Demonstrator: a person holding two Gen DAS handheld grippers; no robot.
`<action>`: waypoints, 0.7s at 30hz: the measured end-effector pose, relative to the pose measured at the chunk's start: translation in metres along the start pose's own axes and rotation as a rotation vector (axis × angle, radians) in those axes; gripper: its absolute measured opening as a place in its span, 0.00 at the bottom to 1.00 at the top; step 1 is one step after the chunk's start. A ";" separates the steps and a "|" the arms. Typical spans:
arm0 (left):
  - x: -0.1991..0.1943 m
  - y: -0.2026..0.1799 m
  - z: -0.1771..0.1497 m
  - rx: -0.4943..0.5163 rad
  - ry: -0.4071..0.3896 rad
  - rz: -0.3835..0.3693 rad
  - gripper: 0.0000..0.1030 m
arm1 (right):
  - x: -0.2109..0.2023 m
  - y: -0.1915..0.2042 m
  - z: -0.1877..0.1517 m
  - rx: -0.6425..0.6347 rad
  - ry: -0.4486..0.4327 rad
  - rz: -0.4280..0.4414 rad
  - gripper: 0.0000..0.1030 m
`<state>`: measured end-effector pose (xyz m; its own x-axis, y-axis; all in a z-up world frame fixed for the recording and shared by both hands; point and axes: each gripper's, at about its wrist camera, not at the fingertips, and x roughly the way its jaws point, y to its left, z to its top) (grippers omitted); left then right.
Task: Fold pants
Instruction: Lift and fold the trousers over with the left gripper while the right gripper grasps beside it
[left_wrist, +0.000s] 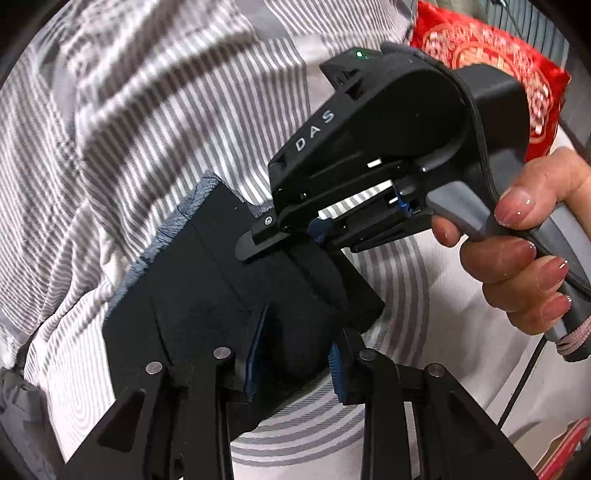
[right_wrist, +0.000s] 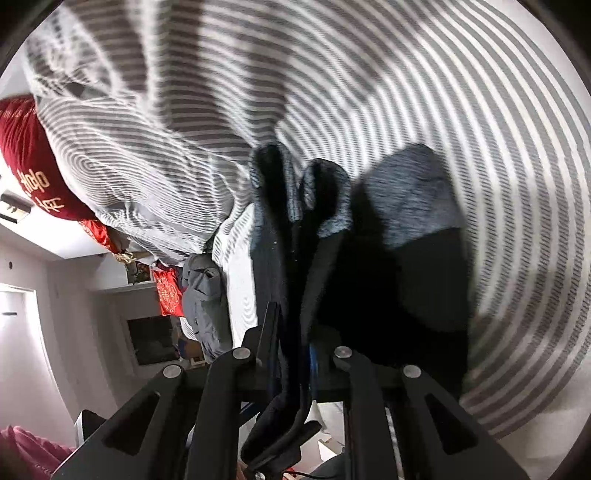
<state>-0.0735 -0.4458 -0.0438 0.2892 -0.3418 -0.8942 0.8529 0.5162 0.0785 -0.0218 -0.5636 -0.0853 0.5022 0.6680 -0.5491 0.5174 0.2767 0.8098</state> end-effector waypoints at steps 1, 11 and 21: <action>0.004 -0.005 0.000 0.002 0.012 0.001 0.30 | 0.001 -0.003 0.000 0.006 0.003 -0.001 0.14; 0.015 -0.012 -0.001 -0.003 0.057 0.028 0.30 | -0.014 -0.011 -0.003 0.003 0.028 -0.017 0.11; 0.031 -0.024 0.001 -0.030 0.080 0.051 0.30 | -0.022 -0.025 -0.002 -0.001 0.037 -0.057 0.11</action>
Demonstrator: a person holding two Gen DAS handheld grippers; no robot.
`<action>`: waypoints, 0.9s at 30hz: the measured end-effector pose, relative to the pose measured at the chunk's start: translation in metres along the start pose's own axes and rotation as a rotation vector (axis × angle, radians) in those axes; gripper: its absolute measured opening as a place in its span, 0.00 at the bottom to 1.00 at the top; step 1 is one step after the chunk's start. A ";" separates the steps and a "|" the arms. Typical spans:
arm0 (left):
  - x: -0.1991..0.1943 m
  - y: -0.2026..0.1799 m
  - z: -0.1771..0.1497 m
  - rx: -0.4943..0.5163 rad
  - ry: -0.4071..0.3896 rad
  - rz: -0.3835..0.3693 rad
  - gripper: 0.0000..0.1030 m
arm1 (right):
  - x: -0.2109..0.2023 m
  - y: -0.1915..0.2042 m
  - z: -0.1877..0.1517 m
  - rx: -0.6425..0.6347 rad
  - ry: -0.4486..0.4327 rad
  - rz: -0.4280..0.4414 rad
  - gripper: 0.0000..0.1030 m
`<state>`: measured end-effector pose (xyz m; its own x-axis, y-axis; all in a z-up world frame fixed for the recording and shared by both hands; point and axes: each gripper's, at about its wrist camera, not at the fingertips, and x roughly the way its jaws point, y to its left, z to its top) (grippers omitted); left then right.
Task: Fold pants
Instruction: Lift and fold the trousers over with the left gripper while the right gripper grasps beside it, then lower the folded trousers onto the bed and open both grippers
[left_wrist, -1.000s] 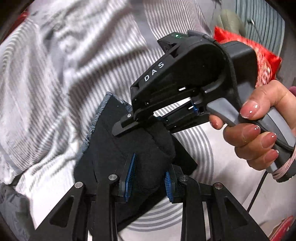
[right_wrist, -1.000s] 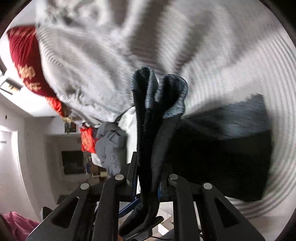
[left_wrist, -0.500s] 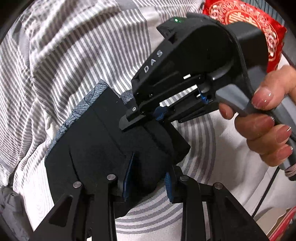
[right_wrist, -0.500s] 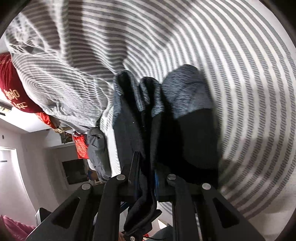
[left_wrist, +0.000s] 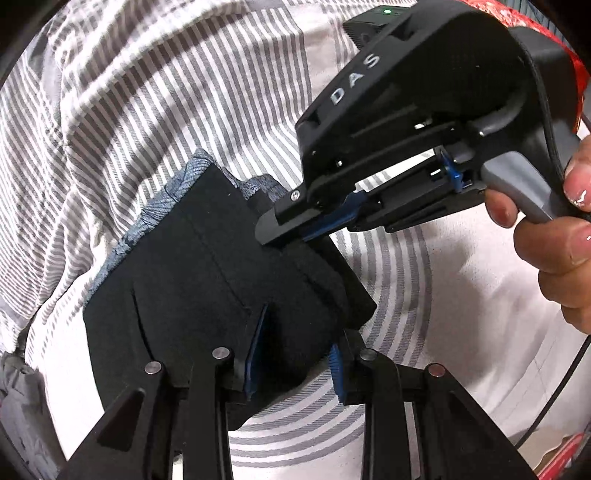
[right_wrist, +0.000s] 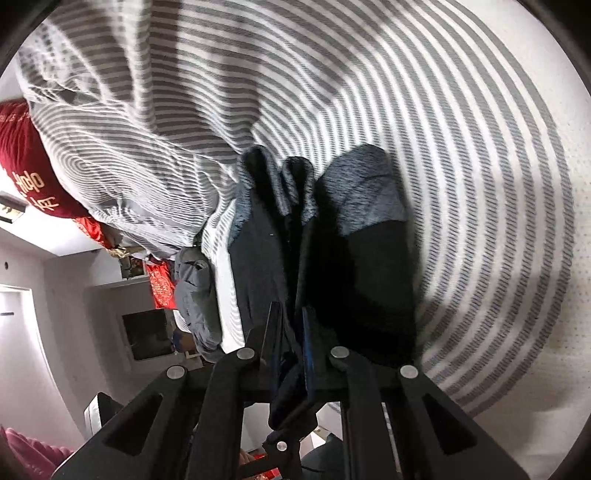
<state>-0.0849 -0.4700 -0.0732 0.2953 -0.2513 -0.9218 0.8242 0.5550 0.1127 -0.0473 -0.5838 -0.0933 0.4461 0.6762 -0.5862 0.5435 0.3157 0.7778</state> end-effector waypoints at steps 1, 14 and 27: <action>0.002 -0.002 -0.001 0.006 0.004 0.004 0.30 | 0.000 -0.003 -0.001 0.002 0.000 -0.039 0.11; -0.051 0.061 0.002 -0.271 -0.012 -0.018 0.71 | -0.045 0.057 0.001 -0.159 -0.113 -0.353 0.62; -0.064 0.050 -0.017 -0.263 -0.015 -0.057 0.71 | 0.046 0.112 0.047 -0.340 -0.002 -0.464 0.44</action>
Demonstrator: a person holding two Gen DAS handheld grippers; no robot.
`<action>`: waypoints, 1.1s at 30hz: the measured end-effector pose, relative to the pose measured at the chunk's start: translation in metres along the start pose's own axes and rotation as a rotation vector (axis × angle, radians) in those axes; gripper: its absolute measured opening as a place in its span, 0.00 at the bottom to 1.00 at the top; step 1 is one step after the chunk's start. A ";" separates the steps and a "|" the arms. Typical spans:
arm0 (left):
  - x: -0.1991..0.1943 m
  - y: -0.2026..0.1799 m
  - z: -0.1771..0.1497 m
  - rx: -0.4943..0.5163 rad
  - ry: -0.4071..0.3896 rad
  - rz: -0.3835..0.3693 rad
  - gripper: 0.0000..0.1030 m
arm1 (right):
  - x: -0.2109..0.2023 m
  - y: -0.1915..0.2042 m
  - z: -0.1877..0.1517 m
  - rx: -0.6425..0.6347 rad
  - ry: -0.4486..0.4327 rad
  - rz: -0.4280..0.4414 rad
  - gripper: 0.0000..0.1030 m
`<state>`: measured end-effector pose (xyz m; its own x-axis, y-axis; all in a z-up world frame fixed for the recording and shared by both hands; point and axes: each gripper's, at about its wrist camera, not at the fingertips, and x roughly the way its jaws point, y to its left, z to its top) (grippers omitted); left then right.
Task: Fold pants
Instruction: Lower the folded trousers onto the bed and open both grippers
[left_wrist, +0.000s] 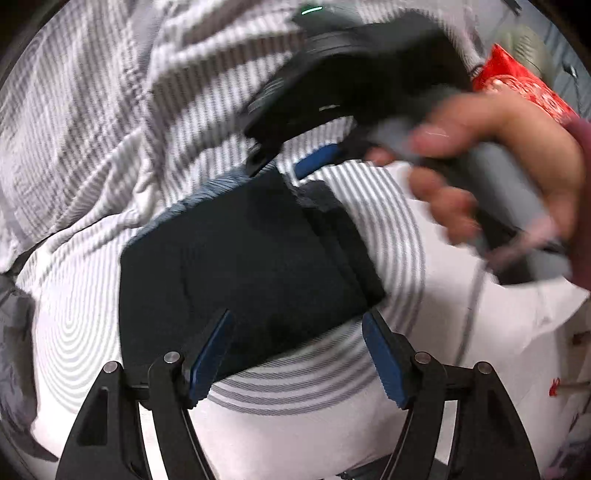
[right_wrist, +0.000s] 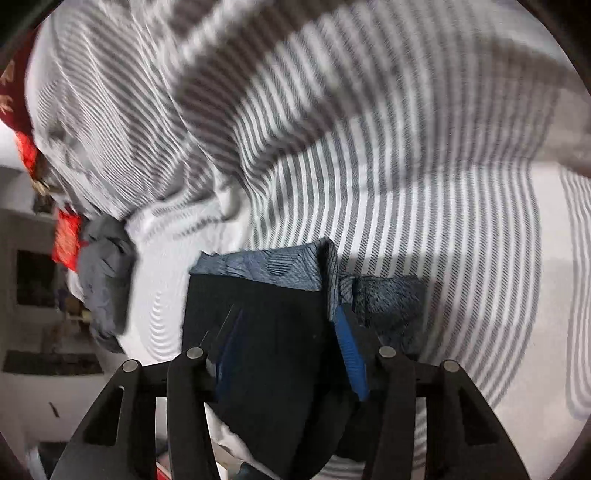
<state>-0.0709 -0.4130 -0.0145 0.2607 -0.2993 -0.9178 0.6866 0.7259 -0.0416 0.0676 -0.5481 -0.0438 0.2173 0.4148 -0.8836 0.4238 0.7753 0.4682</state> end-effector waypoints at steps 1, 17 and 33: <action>-0.002 0.000 -0.002 -0.002 -0.014 -0.009 0.71 | 0.009 0.000 0.000 -0.009 0.025 -0.007 0.37; 0.023 0.169 0.019 -0.302 0.002 0.166 0.71 | -0.022 0.035 -0.036 -0.007 0.014 -0.055 0.10; 0.083 0.149 -0.005 -0.321 0.130 0.021 0.71 | 0.031 0.002 -0.083 0.043 0.102 -0.168 0.00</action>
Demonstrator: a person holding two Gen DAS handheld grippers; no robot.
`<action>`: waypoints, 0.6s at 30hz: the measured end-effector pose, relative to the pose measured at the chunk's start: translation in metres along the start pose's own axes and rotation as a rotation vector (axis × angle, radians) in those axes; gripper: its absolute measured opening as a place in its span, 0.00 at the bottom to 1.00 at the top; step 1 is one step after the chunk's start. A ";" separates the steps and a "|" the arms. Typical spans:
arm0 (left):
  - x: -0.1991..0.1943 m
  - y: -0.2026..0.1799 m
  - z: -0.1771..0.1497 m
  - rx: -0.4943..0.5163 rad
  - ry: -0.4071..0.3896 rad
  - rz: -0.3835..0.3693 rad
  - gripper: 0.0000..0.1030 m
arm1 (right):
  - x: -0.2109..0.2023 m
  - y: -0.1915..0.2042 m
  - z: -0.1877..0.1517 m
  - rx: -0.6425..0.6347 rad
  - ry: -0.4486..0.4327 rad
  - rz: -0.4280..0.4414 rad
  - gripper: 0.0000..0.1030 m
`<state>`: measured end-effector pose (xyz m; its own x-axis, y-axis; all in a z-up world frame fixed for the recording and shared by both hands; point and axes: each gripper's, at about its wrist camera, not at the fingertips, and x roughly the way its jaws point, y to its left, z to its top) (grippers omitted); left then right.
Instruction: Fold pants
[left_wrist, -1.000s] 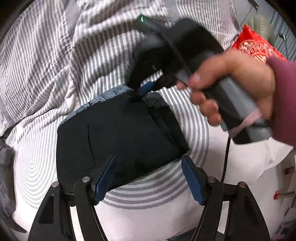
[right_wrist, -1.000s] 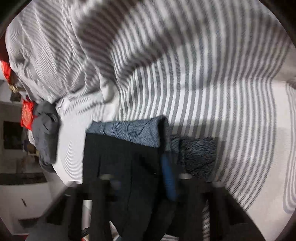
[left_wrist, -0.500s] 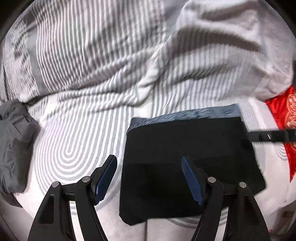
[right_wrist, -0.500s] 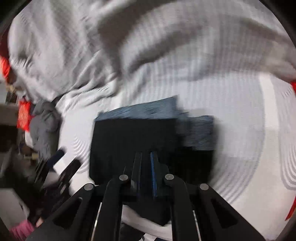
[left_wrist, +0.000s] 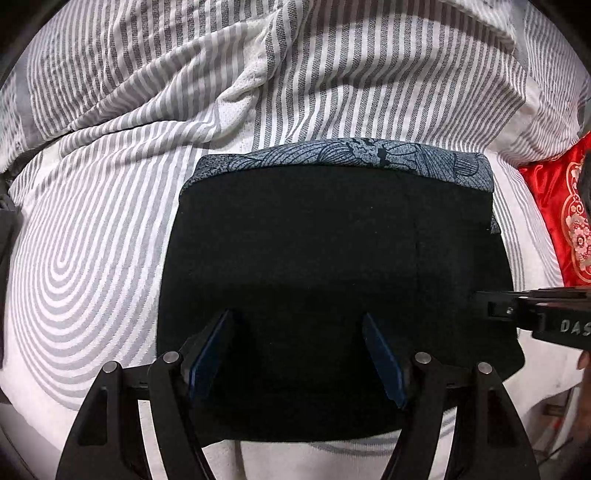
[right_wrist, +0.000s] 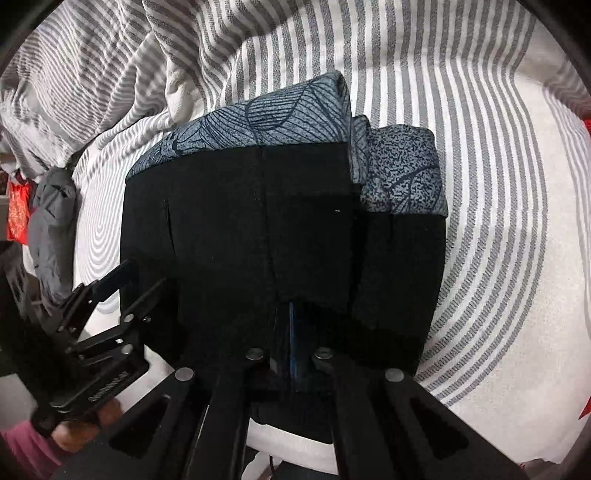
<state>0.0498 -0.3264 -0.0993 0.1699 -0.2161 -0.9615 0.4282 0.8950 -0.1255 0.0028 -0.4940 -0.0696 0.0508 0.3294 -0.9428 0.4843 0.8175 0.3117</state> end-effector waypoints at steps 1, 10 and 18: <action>-0.003 0.004 0.001 -0.012 0.012 -0.002 0.71 | -0.002 0.000 0.000 0.000 -0.014 -0.002 0.00; -0.020 0.034 -0.007 -0.093 0.061 -0.003 0.71 | -0.016 -0.010 -0.010 0.111 -0.098 0.069 0.17; -0.022 0.036 -0.004 -0.085 0.065 0.013 0.71 | -0.038 0.030 -0.017 0.016 -0.182 -0.051 0.89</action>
<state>0.0581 -0.2884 -0.0839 0.1161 -0.1808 -0.9766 0.3487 0.9281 -0.1304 0.0006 -0.4740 -0.0225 0.1820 0.1955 -0.9637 0.5042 0.8228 0.2621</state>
